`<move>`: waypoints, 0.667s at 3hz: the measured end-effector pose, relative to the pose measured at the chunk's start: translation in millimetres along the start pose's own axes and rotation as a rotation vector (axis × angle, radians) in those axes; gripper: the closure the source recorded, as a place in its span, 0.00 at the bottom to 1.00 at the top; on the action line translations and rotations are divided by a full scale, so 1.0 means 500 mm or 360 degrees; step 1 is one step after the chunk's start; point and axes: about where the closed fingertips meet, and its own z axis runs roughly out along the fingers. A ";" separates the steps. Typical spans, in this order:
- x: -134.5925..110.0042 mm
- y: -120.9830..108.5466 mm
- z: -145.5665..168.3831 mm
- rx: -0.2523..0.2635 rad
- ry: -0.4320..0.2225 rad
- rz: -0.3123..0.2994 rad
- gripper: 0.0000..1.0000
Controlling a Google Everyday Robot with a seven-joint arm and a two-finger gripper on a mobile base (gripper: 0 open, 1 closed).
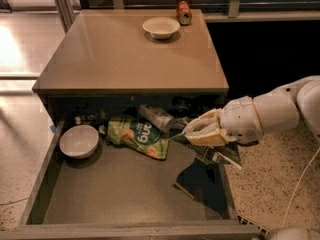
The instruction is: Place green jalapeno chip bag into top drawer
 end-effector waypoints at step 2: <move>0.062 0.023 0.045 -0.0113 0.0051 0.0083 1.00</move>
Offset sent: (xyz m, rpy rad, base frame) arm -0.0206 0.0018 -0.0575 -0.0426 0.1276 0.0491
